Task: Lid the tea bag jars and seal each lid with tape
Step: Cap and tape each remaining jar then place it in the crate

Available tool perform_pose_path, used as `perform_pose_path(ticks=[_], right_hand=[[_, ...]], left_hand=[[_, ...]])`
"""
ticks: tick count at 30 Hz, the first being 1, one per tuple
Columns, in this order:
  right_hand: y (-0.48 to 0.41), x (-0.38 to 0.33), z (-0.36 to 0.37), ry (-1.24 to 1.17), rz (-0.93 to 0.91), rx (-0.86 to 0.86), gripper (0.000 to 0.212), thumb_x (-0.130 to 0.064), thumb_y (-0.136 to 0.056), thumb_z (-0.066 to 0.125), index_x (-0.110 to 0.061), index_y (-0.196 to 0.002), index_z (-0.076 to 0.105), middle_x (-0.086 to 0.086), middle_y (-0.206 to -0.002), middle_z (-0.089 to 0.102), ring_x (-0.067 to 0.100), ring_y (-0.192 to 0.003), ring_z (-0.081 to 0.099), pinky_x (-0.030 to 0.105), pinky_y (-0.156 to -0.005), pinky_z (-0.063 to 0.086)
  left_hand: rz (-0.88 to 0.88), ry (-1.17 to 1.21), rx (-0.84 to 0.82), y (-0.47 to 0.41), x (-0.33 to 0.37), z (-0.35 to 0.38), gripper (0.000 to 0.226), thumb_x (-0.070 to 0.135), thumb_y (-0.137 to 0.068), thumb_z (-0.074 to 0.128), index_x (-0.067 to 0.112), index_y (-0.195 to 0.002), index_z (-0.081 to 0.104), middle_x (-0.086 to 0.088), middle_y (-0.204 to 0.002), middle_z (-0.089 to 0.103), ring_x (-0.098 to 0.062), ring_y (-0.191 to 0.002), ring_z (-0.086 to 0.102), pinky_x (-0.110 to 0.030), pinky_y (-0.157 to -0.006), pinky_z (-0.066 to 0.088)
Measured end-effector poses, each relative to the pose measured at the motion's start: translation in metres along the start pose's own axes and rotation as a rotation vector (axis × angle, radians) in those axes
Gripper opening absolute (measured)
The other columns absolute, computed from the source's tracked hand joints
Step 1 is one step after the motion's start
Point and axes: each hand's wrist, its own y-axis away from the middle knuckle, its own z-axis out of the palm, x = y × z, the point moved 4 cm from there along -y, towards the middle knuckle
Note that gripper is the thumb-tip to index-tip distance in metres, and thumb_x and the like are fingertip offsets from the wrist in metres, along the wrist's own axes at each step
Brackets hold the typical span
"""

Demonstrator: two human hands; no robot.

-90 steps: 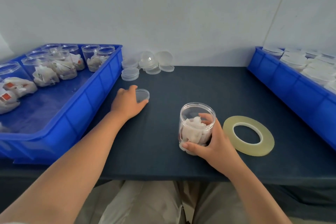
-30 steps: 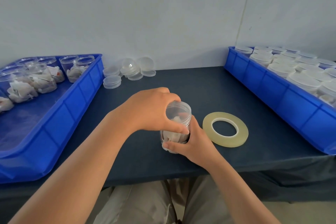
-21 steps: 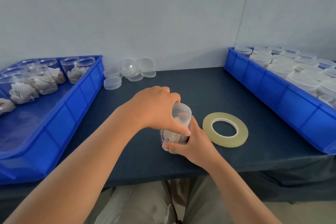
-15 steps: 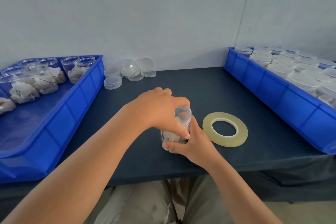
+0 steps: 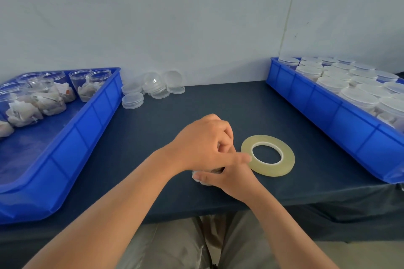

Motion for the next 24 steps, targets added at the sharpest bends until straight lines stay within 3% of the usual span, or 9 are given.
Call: perform_pose_path(ticks=[1,3,6,8,10,12,14,18,24], right_hand=[[0.001,-0.001,-0.001,0.006,-0.008,0.009,0.066,-0.06,-0.072,0.089,-0.045,-0.127,0.056,-0.019,-0.108,0.075,0.005,-0.101,0.073,0.04,-0.087,0.064],[0.003,-0.004,-0.003,-0.004,0.0,0.028,0.076,-0.065,-0.068,0.09,-0.056,-0.13,0.046,-0.027,-0.116,0.07,-0.002,-0.108,0.069,0.029,-0.088,0.061],[0.003,-0.004,-0.004,-0.029,0.006,0.039,0.088,-0.062,-0.067,0.092,-0.059,-0.134,0.037,-0.027,-0.121,0.069,-0.002,-0.111,0.068,0.029,-0.09,0.059],[0.003,-0.004,-0.004,-0.027,0.028,0.032,0.083,-0.06,-0.067,0.092,-0.06,-0.13,0.039,-0.029,-0.115,0.071,-0.003,-0.105,0.069,0.026,-0.083,0.059],[0.003,-0.003,-0.003,0.006,0.038,0.036,0.067,-0.058,-0.066,0.089,-0.057,-0.117,0.044,-0.033,-0.093,0.07,-0.006,-0.085,0.068,0.018,-0.068,0.054],[0.002,-0.005,-0.002,0.053,0.027,0.058,0.054,-0.058,-0.065,0.082,-0.053,-0.104,0.044,-0.033,-0.081,0.064,-0.005,-0.071,0.063,0.013,-0.059,0.046],[0.001,-0.008,-0.002,0.079,0.015,0.068,0.051,-0.061,-0.063,0.077,-0.05,-0.103,0.046,-0.032,-0.089,0.064,-0.003,-0.075,0.063,0.015,-0.058,0.046],[0.001,-0.005,-0.002,0.101,0.026,0.067,0.06,-0.065,-0.063,0.079,-0.04,-0.111,0.054,-0.029,-0.085,0.066,-0.003,-0.078,0.065,0.016,-0.06,0.046],[0.002,-0.004,-0.005,0.099,0.04,0.072,0.083,-0.062,-0.063,0.089,-0.042,-0.131,0.047,-0.026,-0.103,0.071,-0.002,-0.096,0.069,0.028,-0.077,0.059]], left_hand=[[-0.003,0.062,0.029,0.0,-0.002,-0.002,0.055,0.075,-0.087,0.064,0.03,-0.056,0.056,0.025,-0.098,0.069,-0.002,-0.111,0.057,-0.04,-0.088,0.054],[-0.049,0.191,0.061,0.0,-0.005,-0.008,0.02,0.059,-0.095,0.068,0.042,-0.088,0.073,0.027,-0.104,0.072,0.001,-0.112,0.062,-0.039,-0.101,0.053],[-0.253,-0.258,0.187,0.007,-0.009,-0.014,0.059,0.079,-0.095,0.043,0.037,-0.131,0.064,0.014,-0.122,0.066,-0.011,-0.12,0.055,-0.036,-0.097,0.052],[-0.432,-0.524,0.171,0.013,-0.005,-0.012,0.091,0.09,-0.086,0.014,0.025,-0.128,0.063,0.001,-0.109,0.063,-0.021,-0.103,0.053,-0.036,-0.078,0.047],[-0.512,-0.516,0.101,0.014,0.0,-0.005,0.103,0.095,-0.079,0.004,0.02,-0.12,0.062,0.0,-0.094,0.054,-0.021,-0.09,0.047,-0.035,-0.07,0.04],[-0.499,-0.502,0.075,0.007,0.002,0.001,0.093,0.094,-0.085,0.018,0.018,-0.12,0.059,-0.001,-0.093,0.046,-0.021,-0.088,0.043,-0.035,-0.071,0.038],[-0.437,-0.446,0.071,0.0,0.003,0.008,0.075,0.081,-0.096,0.036,0.017,-0.127,0.057,-0.002,-0.1,0.045,-0.022,-0.091,0.044,-0.035,-0.074,0.04],[-0.303,-0.308,0.132,0.002,-0.006,0.011,0.05,0.069,-0.099,0.048,0.031,-0.128,0.062,0.004,-0.111,0.056,-0.018,-0.098,0.054,-0.033,-0.078,0.047],[-0.103,-0.071,0.234,0.009,-0.013,0.005,0.022,0.053,-0.092,0.061,0.04,-0.106,0.072,0.015,-0.101,0.061,-0.008,-0.087,0.059,-0.027,-0.071,0.048]])
